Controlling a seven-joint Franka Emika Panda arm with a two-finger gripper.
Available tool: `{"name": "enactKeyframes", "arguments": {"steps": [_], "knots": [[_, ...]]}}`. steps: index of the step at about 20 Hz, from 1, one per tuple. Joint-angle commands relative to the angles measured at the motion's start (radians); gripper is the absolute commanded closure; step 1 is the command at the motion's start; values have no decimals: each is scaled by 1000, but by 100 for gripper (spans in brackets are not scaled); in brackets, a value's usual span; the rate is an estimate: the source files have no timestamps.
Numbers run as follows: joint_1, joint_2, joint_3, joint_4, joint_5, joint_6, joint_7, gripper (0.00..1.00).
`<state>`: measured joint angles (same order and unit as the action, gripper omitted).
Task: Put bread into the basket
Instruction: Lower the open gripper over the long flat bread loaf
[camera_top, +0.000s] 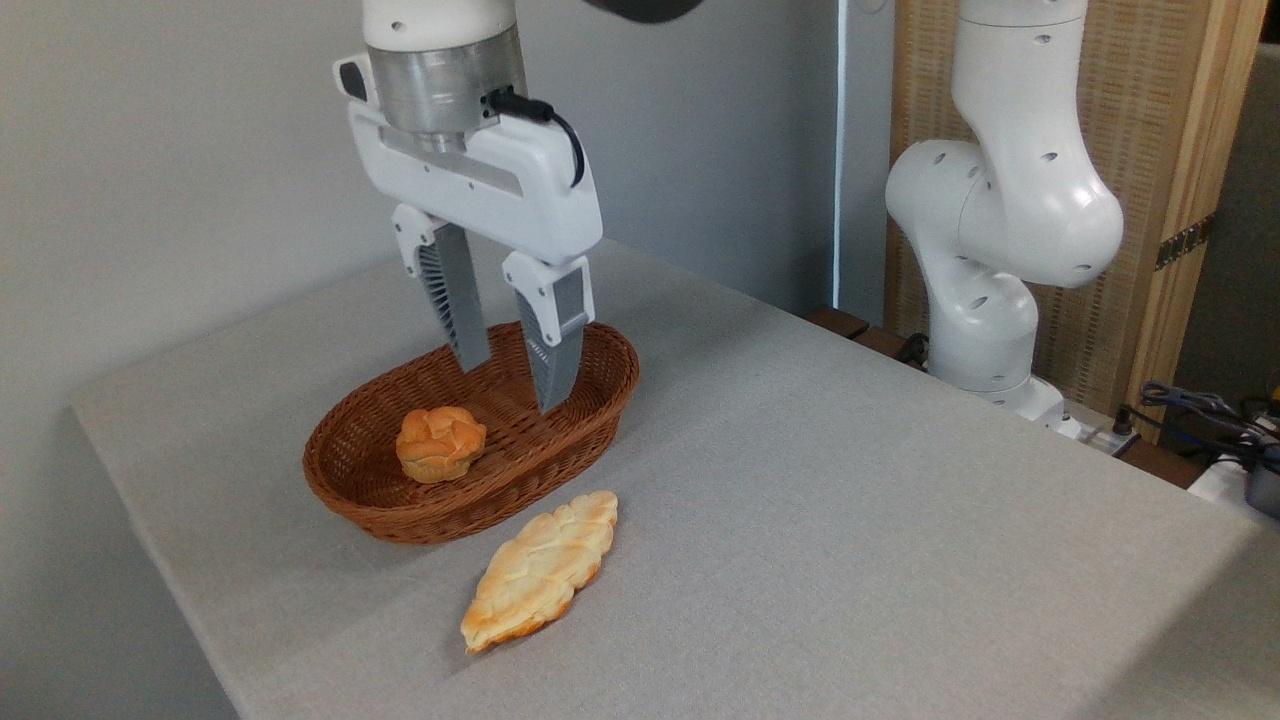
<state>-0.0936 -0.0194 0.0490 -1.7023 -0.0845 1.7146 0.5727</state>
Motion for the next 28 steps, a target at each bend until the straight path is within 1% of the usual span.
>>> {"name": "enactKeyframes", "arguments": {"steps": [1,2,4,7,8,9,10,11,12,16,18,22,24,28], "knots": [[29,-22,20,-152,-70,230,-103,0],[31,-28,20,-202,-70,311,-120,0],[32,-27,20,-266,-69,426,-119,0],[35,-10,23,-318,-57,545,-106,0],[35,13,29,-321,-43,569,-102,0],[35,35,29,-320,-15,577,-102,0],[34,53,28,-321,26,580,-102,0],[31,71,20,-323,79,580,-103,0],[31,79,14,-324,109,580,-108,0],[29,107,-20,-333,109,583,-114,0],[29,110,-20,-333,83,611,-122,0],[31,110,-20,-332,16,651,-126,0],[31,113,-20,-338,17,651,-123,0],[31,113,-20,-395,28,651,-112,0]]}}
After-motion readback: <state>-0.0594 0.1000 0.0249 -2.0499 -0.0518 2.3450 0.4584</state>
